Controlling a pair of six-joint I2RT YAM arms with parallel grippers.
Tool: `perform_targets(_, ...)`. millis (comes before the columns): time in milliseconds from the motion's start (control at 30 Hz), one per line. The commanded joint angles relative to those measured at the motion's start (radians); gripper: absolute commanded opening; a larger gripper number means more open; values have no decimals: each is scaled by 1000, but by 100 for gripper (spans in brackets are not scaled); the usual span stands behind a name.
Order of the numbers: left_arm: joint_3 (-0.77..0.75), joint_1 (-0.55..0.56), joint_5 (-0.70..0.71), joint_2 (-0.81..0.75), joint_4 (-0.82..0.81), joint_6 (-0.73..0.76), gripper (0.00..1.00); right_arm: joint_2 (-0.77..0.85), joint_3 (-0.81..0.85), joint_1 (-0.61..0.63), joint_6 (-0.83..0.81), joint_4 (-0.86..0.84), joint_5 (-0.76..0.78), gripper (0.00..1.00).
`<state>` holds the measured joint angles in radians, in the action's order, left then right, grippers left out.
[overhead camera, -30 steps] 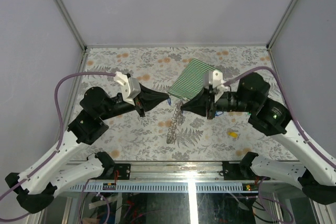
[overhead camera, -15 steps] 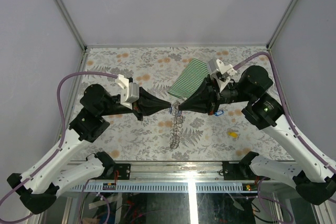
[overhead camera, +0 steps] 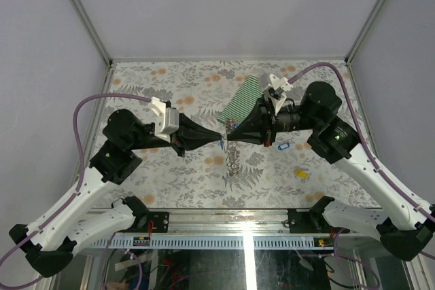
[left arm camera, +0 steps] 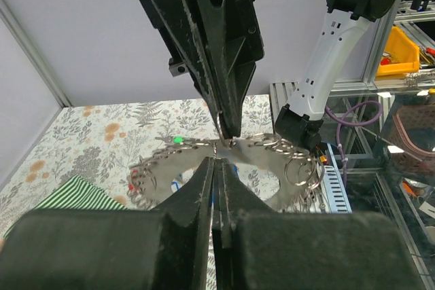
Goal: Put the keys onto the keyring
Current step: Insert the key onto the keyring.
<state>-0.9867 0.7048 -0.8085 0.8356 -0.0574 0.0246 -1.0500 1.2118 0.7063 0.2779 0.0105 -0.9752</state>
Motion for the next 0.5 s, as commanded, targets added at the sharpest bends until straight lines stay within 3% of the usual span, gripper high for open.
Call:
perform_targets(0,-30,-8,-7,-13,-69,-12,0,-8,37,-5,14,-7,16,0)
perform_targets(467,-36,-6,-27,-7,-67,-18,0,5,25,-5,35,-21,76,0)
